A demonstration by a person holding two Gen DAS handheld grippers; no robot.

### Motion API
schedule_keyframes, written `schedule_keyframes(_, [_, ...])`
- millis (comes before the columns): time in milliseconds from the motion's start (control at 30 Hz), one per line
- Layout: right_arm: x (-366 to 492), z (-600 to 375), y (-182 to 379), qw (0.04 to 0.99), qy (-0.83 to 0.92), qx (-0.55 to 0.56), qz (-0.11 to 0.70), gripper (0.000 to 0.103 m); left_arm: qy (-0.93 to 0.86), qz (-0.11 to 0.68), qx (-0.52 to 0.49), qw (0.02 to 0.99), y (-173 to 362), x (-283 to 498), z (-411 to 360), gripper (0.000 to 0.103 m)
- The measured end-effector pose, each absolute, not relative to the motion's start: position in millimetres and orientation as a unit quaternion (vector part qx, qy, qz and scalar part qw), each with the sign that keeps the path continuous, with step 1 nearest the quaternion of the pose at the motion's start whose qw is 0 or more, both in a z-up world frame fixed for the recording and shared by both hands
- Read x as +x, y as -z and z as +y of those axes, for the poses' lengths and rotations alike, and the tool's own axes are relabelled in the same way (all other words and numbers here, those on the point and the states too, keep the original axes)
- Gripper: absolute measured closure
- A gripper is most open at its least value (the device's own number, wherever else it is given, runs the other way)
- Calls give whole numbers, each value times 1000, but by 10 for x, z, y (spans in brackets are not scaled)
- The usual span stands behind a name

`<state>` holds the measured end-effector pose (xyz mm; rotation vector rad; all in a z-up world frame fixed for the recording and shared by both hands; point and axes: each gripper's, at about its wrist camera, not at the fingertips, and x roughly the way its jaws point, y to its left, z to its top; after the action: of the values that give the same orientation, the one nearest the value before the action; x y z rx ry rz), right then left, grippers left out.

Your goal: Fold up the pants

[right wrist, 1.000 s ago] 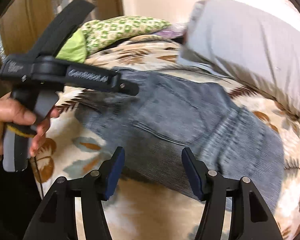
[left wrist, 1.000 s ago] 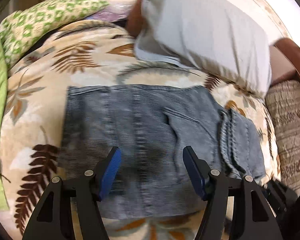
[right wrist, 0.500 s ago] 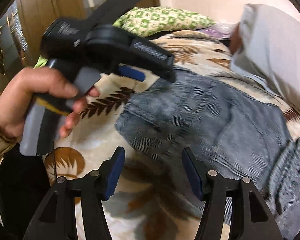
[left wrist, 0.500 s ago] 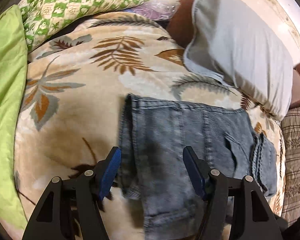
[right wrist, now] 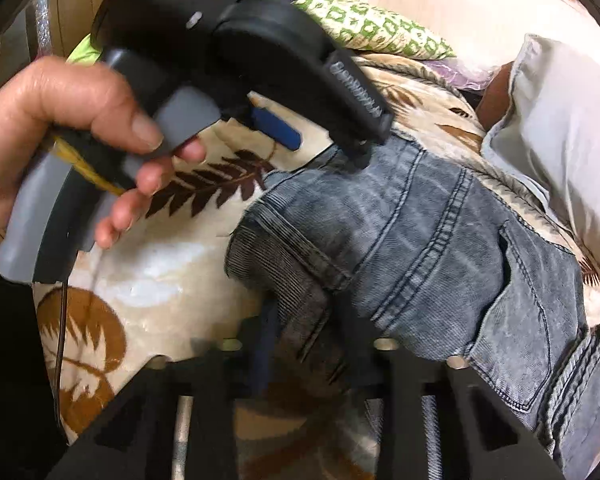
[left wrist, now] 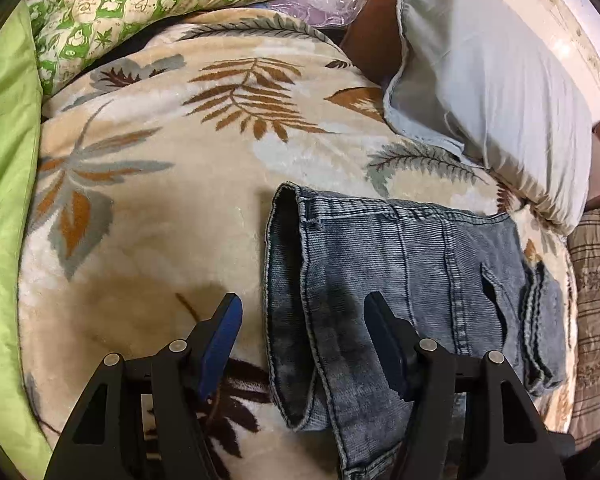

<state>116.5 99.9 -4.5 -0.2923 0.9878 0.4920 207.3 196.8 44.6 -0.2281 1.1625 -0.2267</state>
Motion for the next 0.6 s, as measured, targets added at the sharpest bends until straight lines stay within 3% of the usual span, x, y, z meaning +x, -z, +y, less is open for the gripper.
schedule_keyframes(100, [1255,855,-57,847,-240,-92,465,98,110,546,-119,822,-479,2054,2019,41])
schedule_keyframes(333, [1403,655,-449,872,-230,-29,430,99,125,552,-173,806,-620,1986,2144,41])
schedule_keyframes(600, [1425,562,-509,875,-228,-3,428,99,132,574,-199,783,-516,1988,2043,41])
